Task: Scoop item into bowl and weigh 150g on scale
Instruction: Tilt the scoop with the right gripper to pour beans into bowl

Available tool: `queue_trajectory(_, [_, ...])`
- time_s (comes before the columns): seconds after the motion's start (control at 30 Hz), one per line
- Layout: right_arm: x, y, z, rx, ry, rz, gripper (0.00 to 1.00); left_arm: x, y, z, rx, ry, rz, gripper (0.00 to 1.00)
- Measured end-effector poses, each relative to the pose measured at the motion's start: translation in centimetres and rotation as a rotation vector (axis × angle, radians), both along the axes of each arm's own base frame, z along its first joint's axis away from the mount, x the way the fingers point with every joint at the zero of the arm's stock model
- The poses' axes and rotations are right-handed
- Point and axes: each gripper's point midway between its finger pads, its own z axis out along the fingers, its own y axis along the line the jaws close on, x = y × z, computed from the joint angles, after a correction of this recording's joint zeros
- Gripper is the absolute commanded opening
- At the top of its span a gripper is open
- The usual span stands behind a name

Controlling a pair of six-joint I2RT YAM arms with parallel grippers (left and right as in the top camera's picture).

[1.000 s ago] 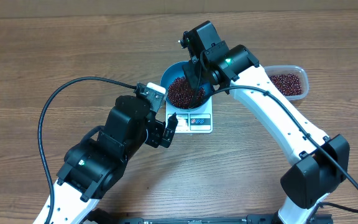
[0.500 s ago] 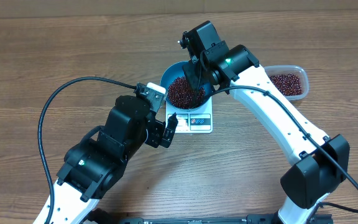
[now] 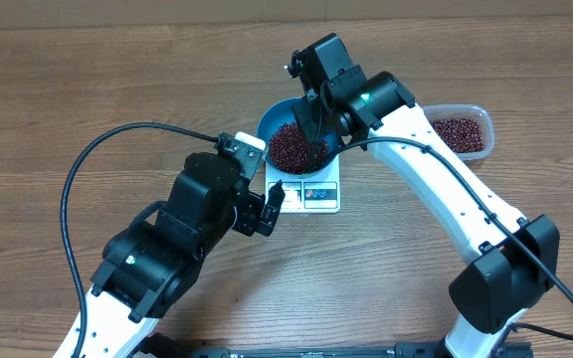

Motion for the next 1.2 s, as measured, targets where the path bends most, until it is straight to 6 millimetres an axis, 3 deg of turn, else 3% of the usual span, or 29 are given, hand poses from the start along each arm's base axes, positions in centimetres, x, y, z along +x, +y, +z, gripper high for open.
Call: queue_trajectory(1.2, [-0.68,0.11,-0.28,-0.179,-0.055,0.273,0.04,0.00,0.00,0.00,0.000,0.000,0.000,0.99])
